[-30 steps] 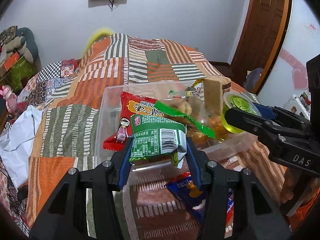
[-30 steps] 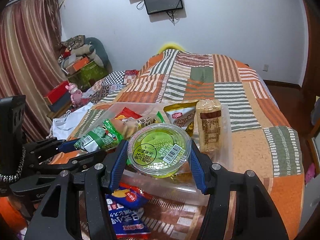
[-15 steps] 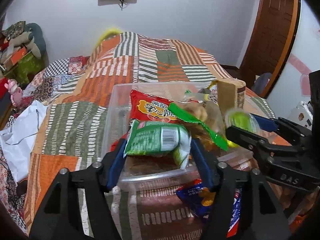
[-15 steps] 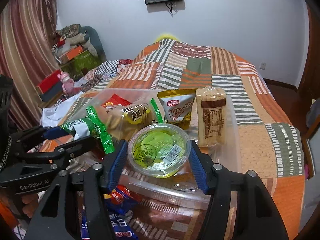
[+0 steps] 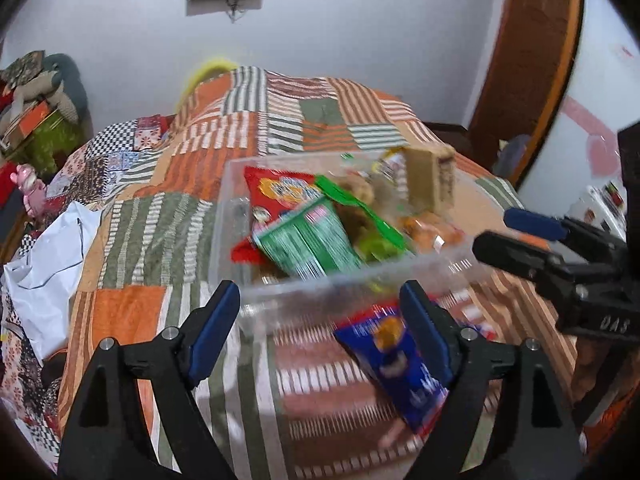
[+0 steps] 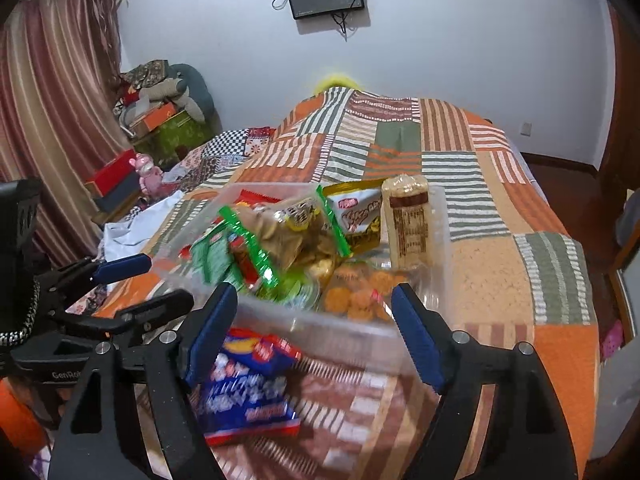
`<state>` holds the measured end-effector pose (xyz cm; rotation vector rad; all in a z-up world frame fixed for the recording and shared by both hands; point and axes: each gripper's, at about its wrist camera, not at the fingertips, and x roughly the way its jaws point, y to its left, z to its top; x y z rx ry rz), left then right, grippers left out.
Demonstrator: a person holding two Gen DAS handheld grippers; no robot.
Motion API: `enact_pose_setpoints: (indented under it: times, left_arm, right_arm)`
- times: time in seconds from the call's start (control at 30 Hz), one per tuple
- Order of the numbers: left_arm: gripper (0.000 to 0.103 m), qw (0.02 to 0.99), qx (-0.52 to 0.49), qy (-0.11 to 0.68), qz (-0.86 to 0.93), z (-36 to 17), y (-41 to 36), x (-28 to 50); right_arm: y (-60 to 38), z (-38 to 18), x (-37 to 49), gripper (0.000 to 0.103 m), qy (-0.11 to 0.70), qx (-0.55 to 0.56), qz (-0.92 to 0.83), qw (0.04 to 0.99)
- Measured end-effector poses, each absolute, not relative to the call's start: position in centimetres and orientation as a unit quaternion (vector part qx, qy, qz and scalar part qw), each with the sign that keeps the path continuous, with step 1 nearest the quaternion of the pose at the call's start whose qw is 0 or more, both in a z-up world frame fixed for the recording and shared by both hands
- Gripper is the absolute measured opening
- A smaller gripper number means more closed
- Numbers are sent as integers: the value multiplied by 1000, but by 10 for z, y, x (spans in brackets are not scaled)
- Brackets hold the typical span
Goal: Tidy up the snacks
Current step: 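Lower the green pack and jelly cup into the clear box, opening both tools, then grasp the long wrapped biscuit roll with the left tool while the right tool grasps the blue bag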
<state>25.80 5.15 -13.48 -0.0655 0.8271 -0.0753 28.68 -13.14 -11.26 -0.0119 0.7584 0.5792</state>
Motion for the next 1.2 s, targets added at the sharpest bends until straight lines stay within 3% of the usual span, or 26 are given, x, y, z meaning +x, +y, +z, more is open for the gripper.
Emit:
enact_pose_setpoints:
  times: [0.27,0.67,1.07,1.1,1.2]
  left_arm:
    - [84,909,-24,411,-69,-127,35,198]
    - [90,899,-7,423,-110,-143,4,121]
    - [90,869,-17,482,-108,-192,3,131]
    - [90,873,-22,477,-102,-192,8,132]
    - [71,880,-43,465,-88,-193,23,132]
  right_arm:
    - [-148,-103,249,83,357,1,279,892]
    - [-165,-106,203,84,359,-1,277,891]
    - [-173,-109,196,84,363,4,269,892]
    - [-171,-111,196,84,364,1,269,892]
    - [-167,-117,198,84,370,-6,268,890]
